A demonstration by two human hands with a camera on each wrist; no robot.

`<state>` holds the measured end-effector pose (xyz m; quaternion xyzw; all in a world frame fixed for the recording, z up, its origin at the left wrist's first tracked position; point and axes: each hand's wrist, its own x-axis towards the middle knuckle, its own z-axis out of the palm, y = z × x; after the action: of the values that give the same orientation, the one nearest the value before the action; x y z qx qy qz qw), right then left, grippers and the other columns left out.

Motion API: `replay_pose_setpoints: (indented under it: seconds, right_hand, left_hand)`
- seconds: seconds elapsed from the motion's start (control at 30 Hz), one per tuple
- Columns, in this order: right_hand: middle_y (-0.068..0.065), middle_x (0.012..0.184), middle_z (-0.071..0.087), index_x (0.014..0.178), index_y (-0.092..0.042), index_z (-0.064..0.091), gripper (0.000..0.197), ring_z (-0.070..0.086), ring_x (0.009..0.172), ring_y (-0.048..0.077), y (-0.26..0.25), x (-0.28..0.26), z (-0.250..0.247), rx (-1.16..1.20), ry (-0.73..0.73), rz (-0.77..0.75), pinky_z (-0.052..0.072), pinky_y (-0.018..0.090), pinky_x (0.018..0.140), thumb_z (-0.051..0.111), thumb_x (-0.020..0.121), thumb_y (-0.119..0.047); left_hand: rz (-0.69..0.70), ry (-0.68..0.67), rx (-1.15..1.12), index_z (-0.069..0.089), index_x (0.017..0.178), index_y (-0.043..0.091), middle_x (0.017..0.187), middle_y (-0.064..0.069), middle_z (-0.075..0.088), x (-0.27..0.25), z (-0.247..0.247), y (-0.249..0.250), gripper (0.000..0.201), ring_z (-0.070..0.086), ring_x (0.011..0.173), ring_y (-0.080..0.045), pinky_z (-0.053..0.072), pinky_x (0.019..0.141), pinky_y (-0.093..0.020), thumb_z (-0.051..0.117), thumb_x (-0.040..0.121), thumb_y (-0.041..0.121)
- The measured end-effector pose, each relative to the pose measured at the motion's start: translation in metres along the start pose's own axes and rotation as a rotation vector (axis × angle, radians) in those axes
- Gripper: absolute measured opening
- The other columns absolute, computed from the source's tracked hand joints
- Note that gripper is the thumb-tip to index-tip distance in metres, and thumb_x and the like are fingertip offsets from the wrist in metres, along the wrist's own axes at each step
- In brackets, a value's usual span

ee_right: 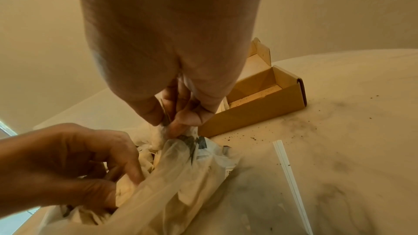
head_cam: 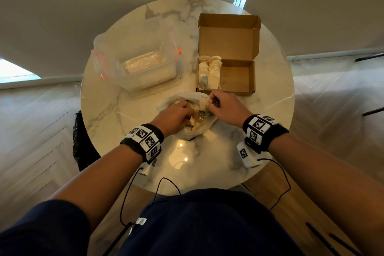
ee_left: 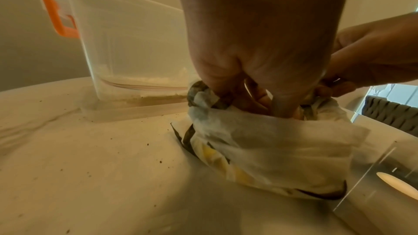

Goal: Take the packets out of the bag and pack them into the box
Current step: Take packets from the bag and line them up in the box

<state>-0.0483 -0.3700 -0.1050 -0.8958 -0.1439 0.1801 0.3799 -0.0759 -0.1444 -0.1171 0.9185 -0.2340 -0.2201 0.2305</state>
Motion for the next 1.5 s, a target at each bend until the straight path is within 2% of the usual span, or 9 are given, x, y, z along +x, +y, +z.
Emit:
replay_pose_setpoints:
  seconds: [0.23, 0.37, 0.47, 0.73, 0.9, 1.03, 1.2, 1.37, 1.5]
  right_hand:
    - [-0.005, 0.085, 0.061, 0.096, -0.018, 0.059, 0.008, 0.052, 0.072, 0.0, 0.001, -0.001, 0.0, -0.019, 0.006, 0.0, 0.037, 0.005, 0.06, 0.064, 0.094, -0.025]
    - [-0.002, 0.085, 0.063, 0.096, -0.015, 0.061, 0.01, 0.052, 0.071, 0.003, -0.002, 0.002, -0.003, -0.02, 0.027, -0.011, 0.037, 0.005, 0.061, 0.064, 0.094, -0.024]
    - [-0.006, 0.087, 0.063, 0.097, -0.017, 0.063, 0.009, 0.053, 0.075, 0.001, -0.008, 0.003, -0.006, -0.01, 0.005, -0.022, 0.036, 0.005, 0.062, 0.066, 0.094, -0.025]
    - [-0.009, 0.088, 0.064, 0.106, -0.018, 0.069, 0.015, 0.054, 0.074, -0.005, -0.019, -0.001, -0.012, -0.022, -0.037, -0.092, 0.037, 0.005, 0.064, 0.066, 0.094, -0.027]
    - [-0.003, 0.089, 0.068, 0.105, -0.016, 0.071, 0.017, 0.056, 0.073, -0.004, -0.02, -0.003, -0.016, -0.011, -0.044, -0.122, 0.038, 0.002, 0.065, 0.069, 0.092, -0.028]
    - [-0.004, 0.088, 0.069, 0.104, -0.015, 0.073, 0.016, 0.057, 0.074, -0.003, -0.02, -0.004, -0.019, 0.003, -0.066, -0.142, 0.041, 0.006, 0.067, 0.07, 0.091, -0.025]
    - [-0.002, 0.088, 0.069, 0.108, -0.017, 0.072, 0.017, 0.06, 0.077, 0.008, -0.02, -0.004, -0.02, 0.031, -0.071, -0.146, 0.043, 0.01, 0.066, 0.066, 0.093, -0.017]
    - [-0.008, 0.084, 0.064, 0.102, -0.019, 0.071, 0.014, 0.056, 0.072, 0.001, -0.023, -0.003, -0.017, 0.046, -0.07, -0.186, 0.042, 0.011, 0.063, 0.071, 0.09, -0.026]
    - [-0.004, 0.079, 0.063, 0.098, -0.015, 0.07, 0.015, 0.054, 0.069, 0.005, -0.024, 0.001, -0.02, 0.037, -0.02, -0.203, 0.039, 0.014, 0.062, 0.061, 0.098, -0.028]
  left_hand:
    - [0.123, 0.196, 0.043, 0.075, 0.107, 0.021, 0.103, -0.001, 0.056, -0.009, -0.012, -0.001, 0.018, 0.053, 0.094, -0.02, 0.043, 0.079, -0.029, 0.067, 0.092, 0.027]
    - [0.181, 0.163, 0.037, 0.072, 0.113, 0.02, 0.109, -0.002, 0.063, -0.01, -0.031, -0.001, 0.021, 0.057, 0.097, -0.02, 0.05, 0.083, -0.036, 0.063, 0.095, 0.026]
    - [0.21, 0.159, 0.009, 0.071, 0.112, 0.02, 0.104, 0.001, 0.067, -0.009, -0.043, 0.006, 0.019, 0.058, 0.094, -0.017, 0.048, 0.083, -0.032, 0.061, 0.097, 0.027]
    - [0.095, 0.21, -0.091, 0.062, 0.122, 0.022, 0.1, 0.008, 0.07, 0.001, -0.053, 0.014, 0.027, 0.062, 0.091, -0.009, 0.05, 0.081, -0.027, 0.062, 0.097, 0.032]
    - [0.127, 0.228, -0.02, 0.069, 0.112, 0.017, 0.098, 0.001, 0.069, 0.004, -0.052, 0.017, 0.019, 0.061, 0.087, -0.014, 0.046, 0.077, -0.025, 0.062, 0.097, 0.027]
    - [0.106, 0.234, -0.051, 0.063, 0.126, 0.017, 0.102, 0.006, 0.065, 0.006, -0.052, 0.021, 0.031, 0.055, 0.086, -0.005, 0.041, 0.078, -0.018, 0.059, 0.099, 0.03]
    - [0.101, 0.231, -0.005, 0.069, 0.111, 0.017, 0.095, 0.001, 0.065, 0.008, -0.052, 0.021, 0.021, 0.053, 0.081, -0.009, 0.041, 0.072, -0.019, 0.058, 0.099, 0.031]
    - [0.084, 0.305, -0.023, 0.069, 0.109, 0.017, 0.091, 0.007, 0.061, 0.008, -0.055, 0.026, 0.019, 0.05, 0.079, -0.005, 0.033, 0.068, -0.008, 0.059, 0.099, 0.029]
    - [0.027, 0.289, -0.096, 0.066, 0.113, 0.019, 0.095, 0.007, 0.065, 0.007, -0.055, 0.029, 0.021, 0.055, 0.081, -0.005, 0.039, 0.071, -0.01, 0.055, 0.1, 0.031]
